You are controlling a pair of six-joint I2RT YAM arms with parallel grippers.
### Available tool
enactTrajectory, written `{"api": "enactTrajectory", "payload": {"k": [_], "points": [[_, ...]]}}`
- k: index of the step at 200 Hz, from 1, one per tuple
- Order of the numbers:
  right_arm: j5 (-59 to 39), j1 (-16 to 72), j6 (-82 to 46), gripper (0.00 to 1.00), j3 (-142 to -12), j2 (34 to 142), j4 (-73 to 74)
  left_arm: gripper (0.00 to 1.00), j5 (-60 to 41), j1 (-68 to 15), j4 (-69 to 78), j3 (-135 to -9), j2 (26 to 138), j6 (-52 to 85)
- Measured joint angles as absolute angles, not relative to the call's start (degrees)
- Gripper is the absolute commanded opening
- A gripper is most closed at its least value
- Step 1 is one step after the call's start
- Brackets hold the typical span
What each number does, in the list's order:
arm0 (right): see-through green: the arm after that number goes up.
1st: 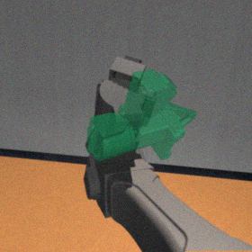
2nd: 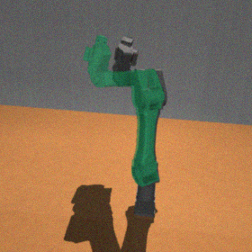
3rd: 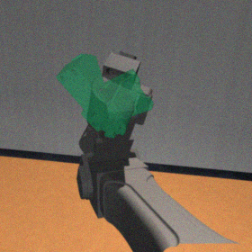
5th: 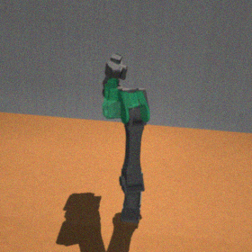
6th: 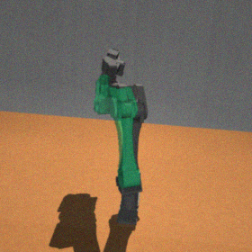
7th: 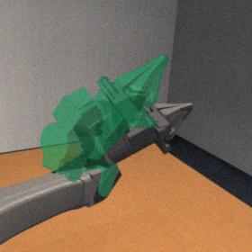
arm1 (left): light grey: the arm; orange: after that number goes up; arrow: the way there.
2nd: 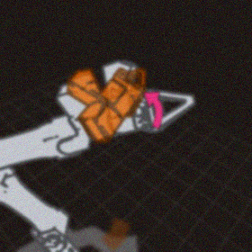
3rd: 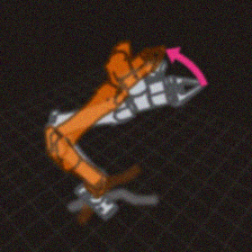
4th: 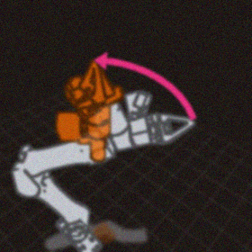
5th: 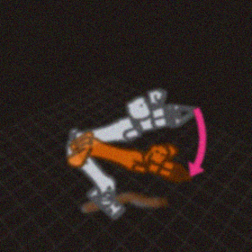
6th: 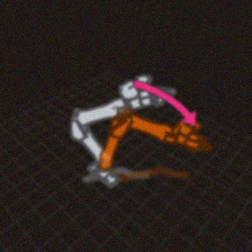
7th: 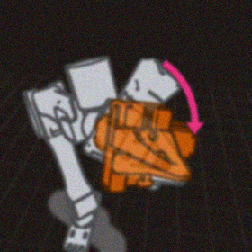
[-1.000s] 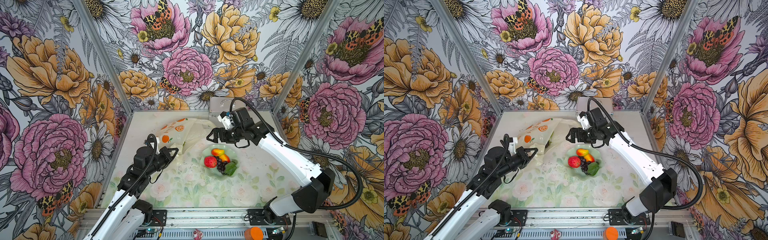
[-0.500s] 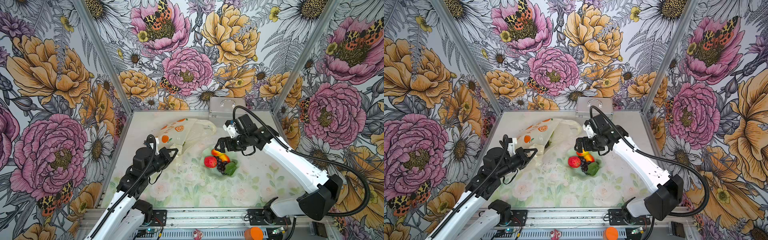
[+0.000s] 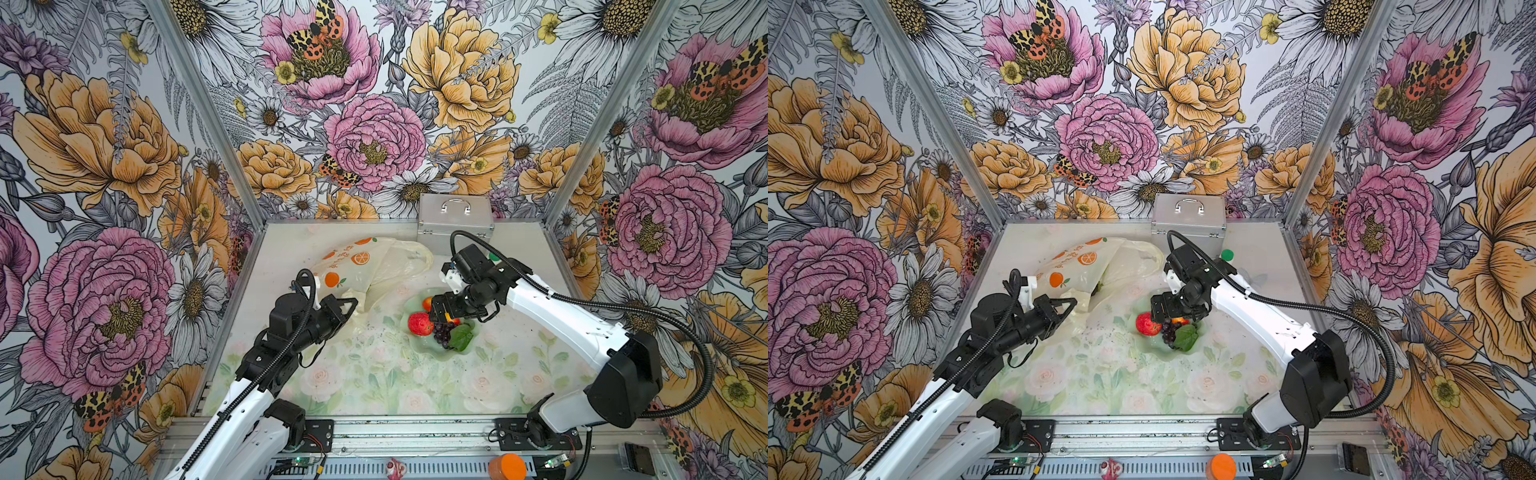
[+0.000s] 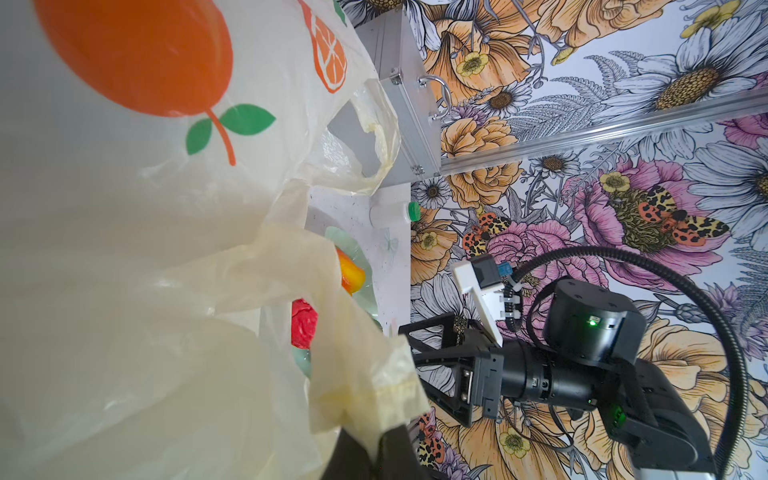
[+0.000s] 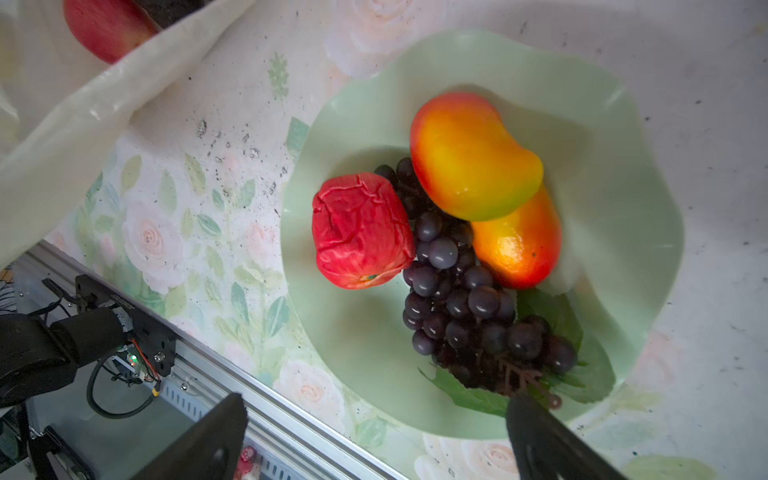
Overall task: Place the fruits into the plastic bag
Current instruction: 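Lower the right gripper onto the red apple in the dish and close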
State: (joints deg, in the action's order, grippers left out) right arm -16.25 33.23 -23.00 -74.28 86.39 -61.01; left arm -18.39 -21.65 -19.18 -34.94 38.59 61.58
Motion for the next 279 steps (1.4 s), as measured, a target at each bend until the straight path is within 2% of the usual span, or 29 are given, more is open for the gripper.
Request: {"api": "enactTrajectory", "payload": {"k": [134, 279], "points": [[-17.3, 36.9, -23.0, 0.99, -77.6, 97.6, -60.2, 0.0, -18.4, -21.6, -19.5, -33.4, 38.6, 61.6], [-17.9, 37.9, -22.9, 0.89, -84.7, 106.0, -59.4, 0.0, -19.8, -17.0, -20.2, -31.9, 37.3, 61.6]]}}
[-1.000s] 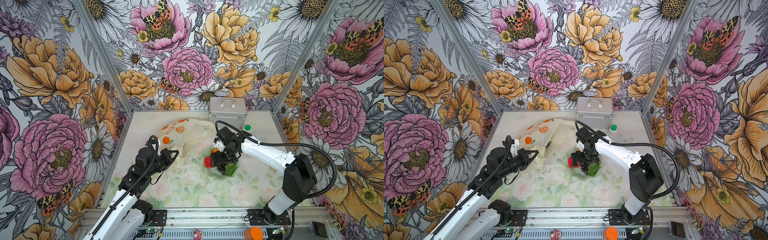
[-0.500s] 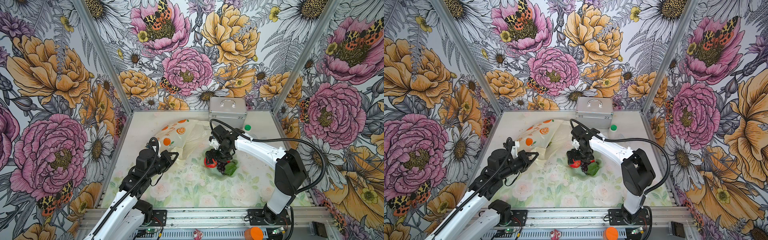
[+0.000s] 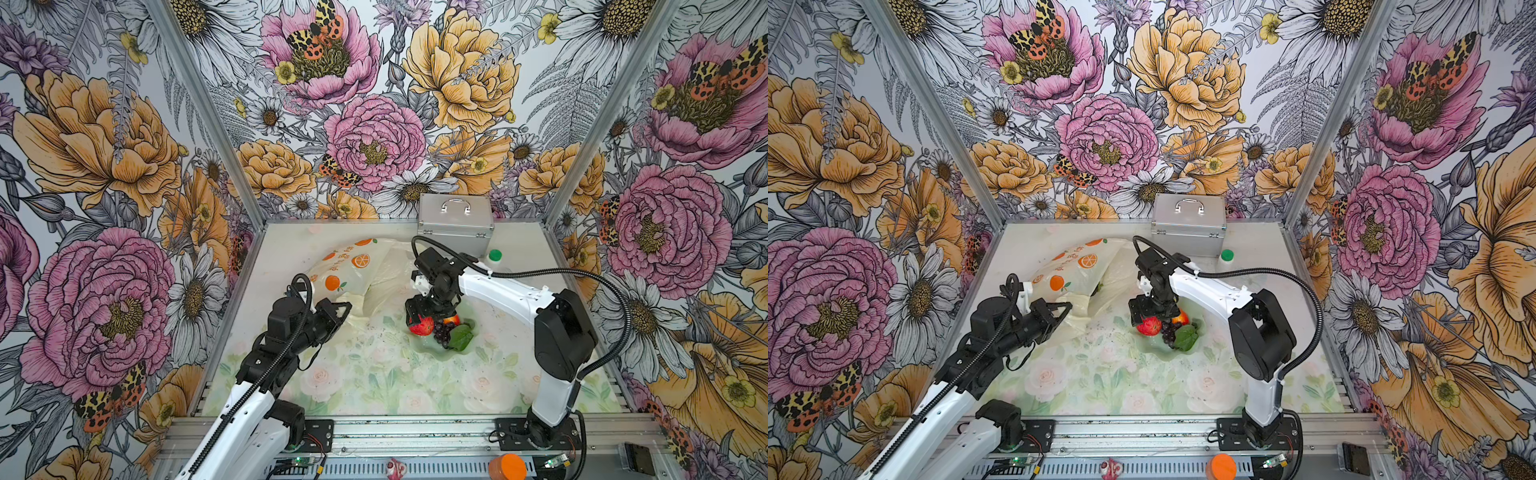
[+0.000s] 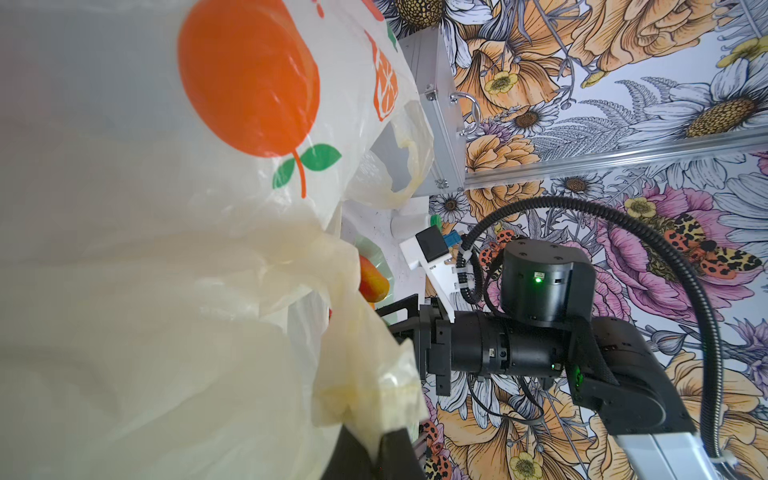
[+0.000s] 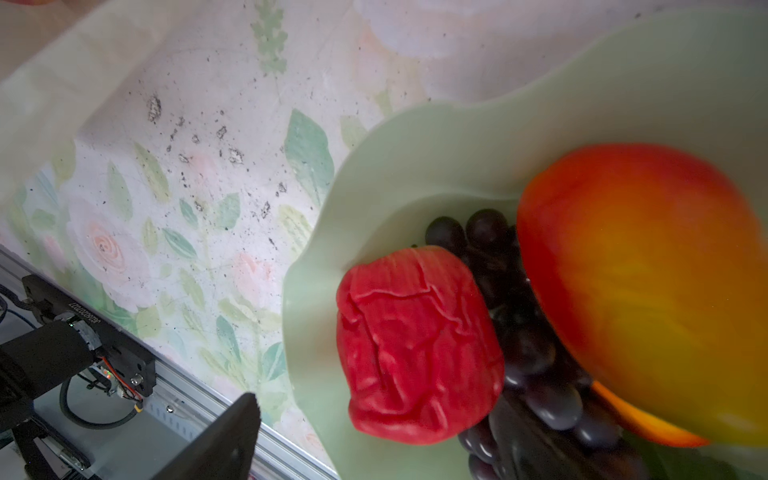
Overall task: Place the fruits into the plastic bag
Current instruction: 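Lower the right gripper onto the red apple in the dish and close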
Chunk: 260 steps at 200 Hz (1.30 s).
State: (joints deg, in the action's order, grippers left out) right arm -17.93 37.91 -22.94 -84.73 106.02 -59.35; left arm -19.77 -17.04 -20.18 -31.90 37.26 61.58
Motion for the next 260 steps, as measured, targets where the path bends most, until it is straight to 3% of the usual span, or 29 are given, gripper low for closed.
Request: {"api": "enactTrajectory", "payload": {"k": [76, 163, 260], "points": [[-17.3, 38.0, -22.7, 0.84, -84.9, 109.4, -59.3, 0.0, -21.6, -15.5, -20.4, -31.9, 37.5, 61.6], [-17.1, 38.0, -22.4, 0.66, -85.0, 110.6, -59.4, 0.0, -22.4, -15.1, -20.3, -31.9, 37.8, 61.6], [-17.1, 38.0, -22.4, 0.62, -85.0, 110.6, -59.4, 0.0, -22.6, -15.1, -20.3, -31.9, 38.4, 61.6]]}}
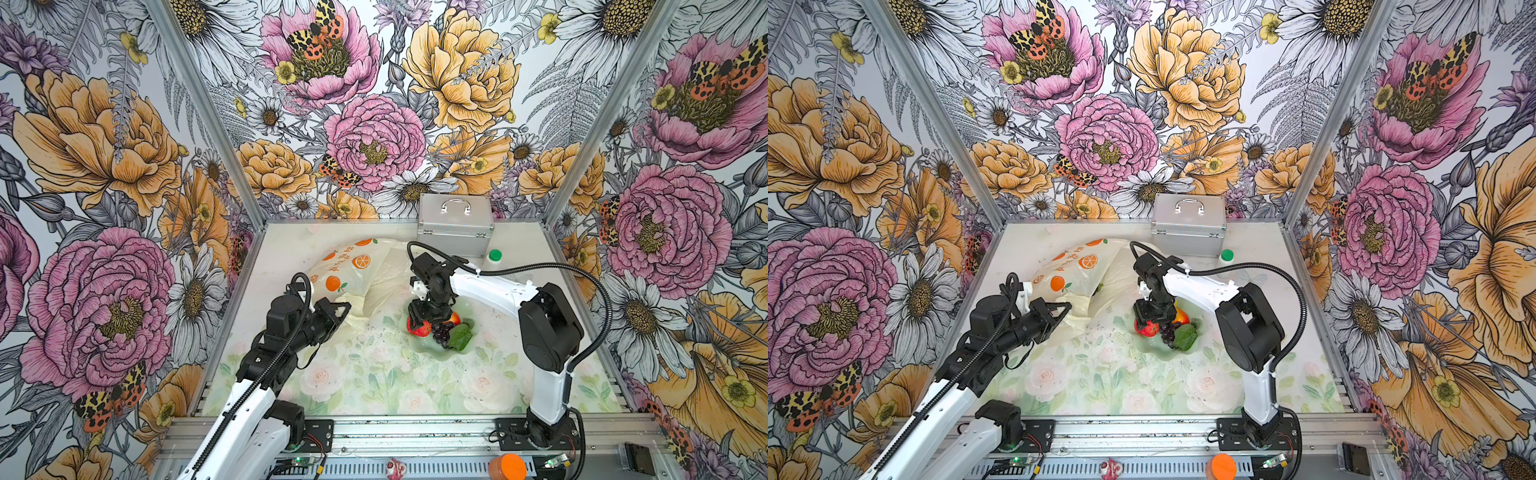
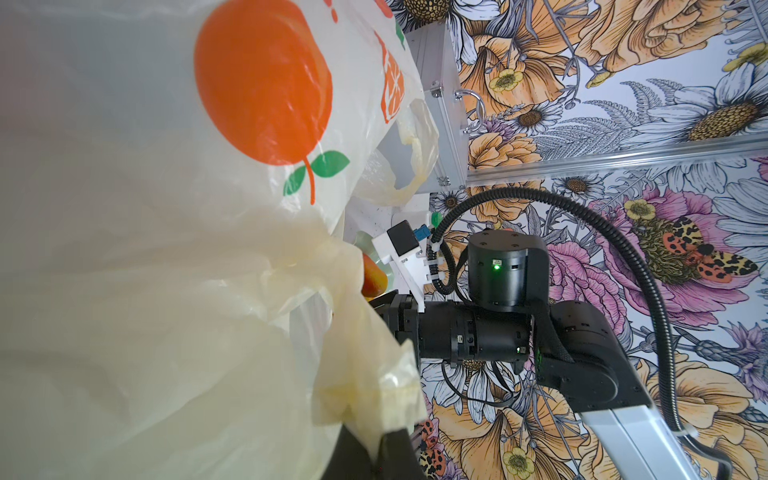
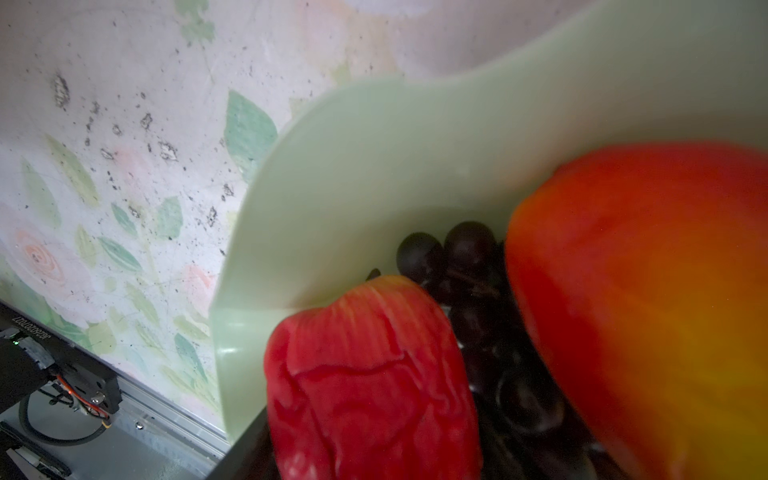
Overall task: Place the fruits into the plastic bag
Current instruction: 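Lower the right gripper onto the red apple in the dish and close, then lift the red apple and carry it toward the bag mouth with the right gripper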
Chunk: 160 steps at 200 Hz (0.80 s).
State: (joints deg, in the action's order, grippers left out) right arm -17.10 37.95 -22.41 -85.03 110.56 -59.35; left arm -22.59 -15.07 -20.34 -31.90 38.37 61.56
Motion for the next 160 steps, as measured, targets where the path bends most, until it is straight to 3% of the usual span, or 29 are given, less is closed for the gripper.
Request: {"api": "enactTrajectory", "payload": {"k": [160], "points": [[-19.8, 34.8, -24.6, 0.61, -82.8, 104.6, -59.3, 0.0, -22.8, -14.8, -20.3, -31.9, 38.2, 61.6]]}}
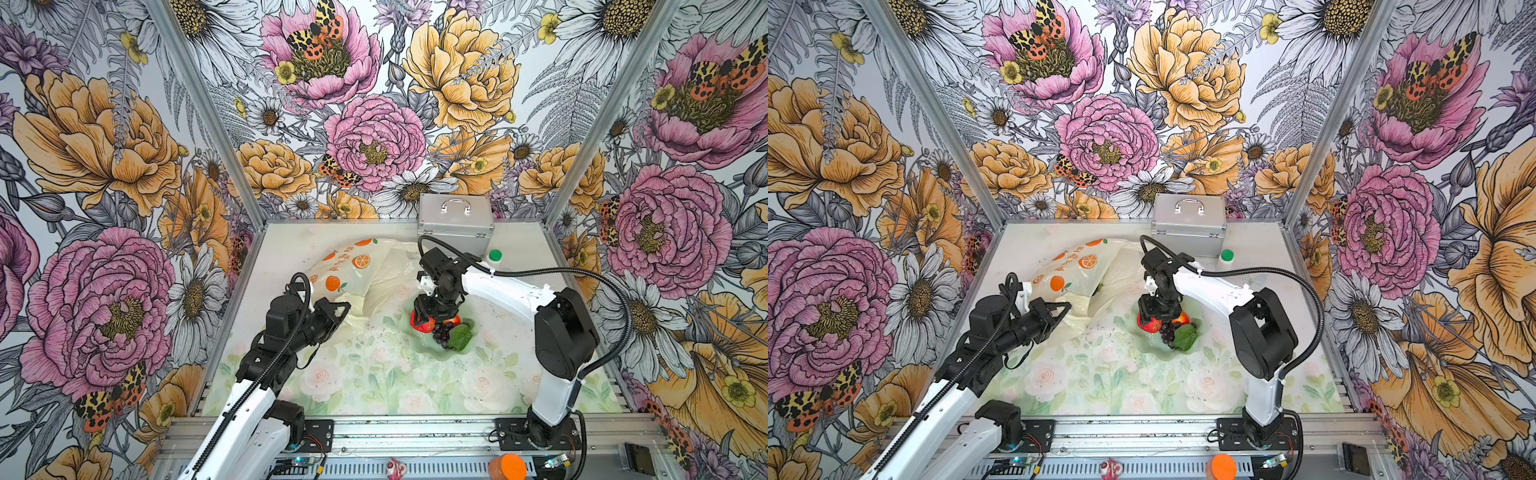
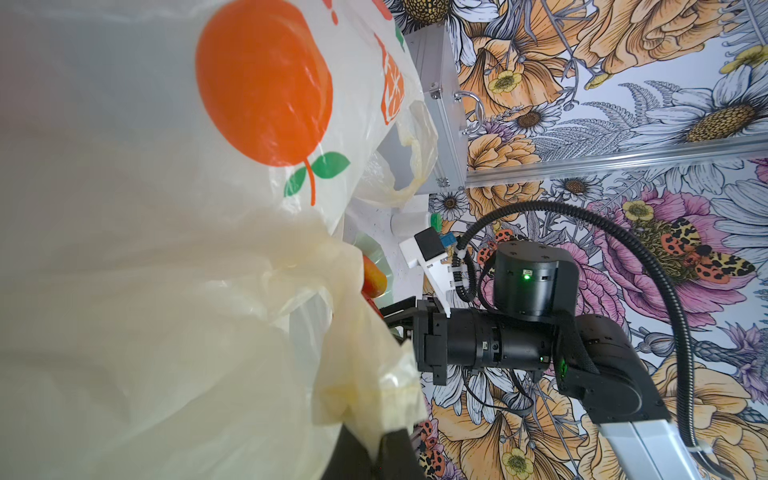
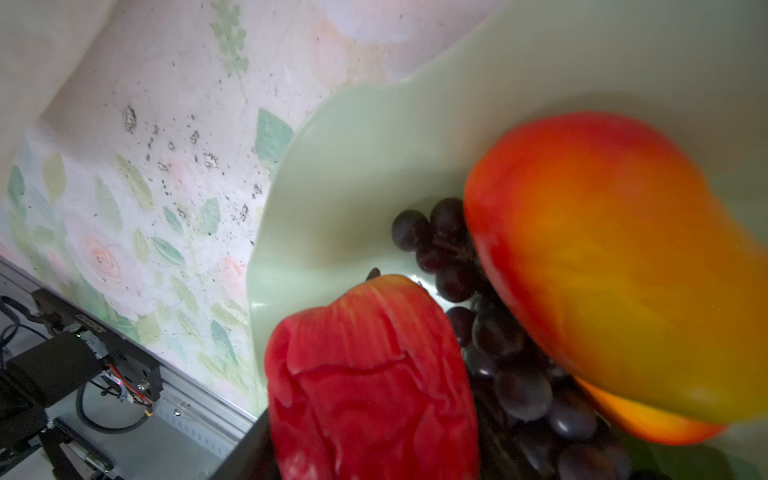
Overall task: Place the fruits into the plastic bag
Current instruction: 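Lift the red apple and carry it toward the bag mouth with the right gripper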
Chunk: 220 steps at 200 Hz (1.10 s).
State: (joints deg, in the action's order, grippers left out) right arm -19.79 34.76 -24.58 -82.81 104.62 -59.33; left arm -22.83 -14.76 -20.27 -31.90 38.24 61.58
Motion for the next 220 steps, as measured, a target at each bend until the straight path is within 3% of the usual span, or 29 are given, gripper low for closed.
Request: {"api": "enactTrajectory", "payload": {"k": [75, 145, 220], "points": [[-26.1, 30.6, -28.4, 0.61, -82.1, 96.3, -58.4, 0.0, -22.8, -14.8, -20.3, -31.9, 36.6, 61.8], [-34.2, 27.9, -38.8, 0.62, -81.8, 88.2, -47.3, 0.0, -22.8, -14.8, -20.1, -31.2, 36.0, 63.0], [-37.5, 26.5, -50.5, 0.62, -79.7, 90.7, -31.7, 0.0, -22.8, -15.3, -20.1, -31.2, 35.8, 63.1]]}}
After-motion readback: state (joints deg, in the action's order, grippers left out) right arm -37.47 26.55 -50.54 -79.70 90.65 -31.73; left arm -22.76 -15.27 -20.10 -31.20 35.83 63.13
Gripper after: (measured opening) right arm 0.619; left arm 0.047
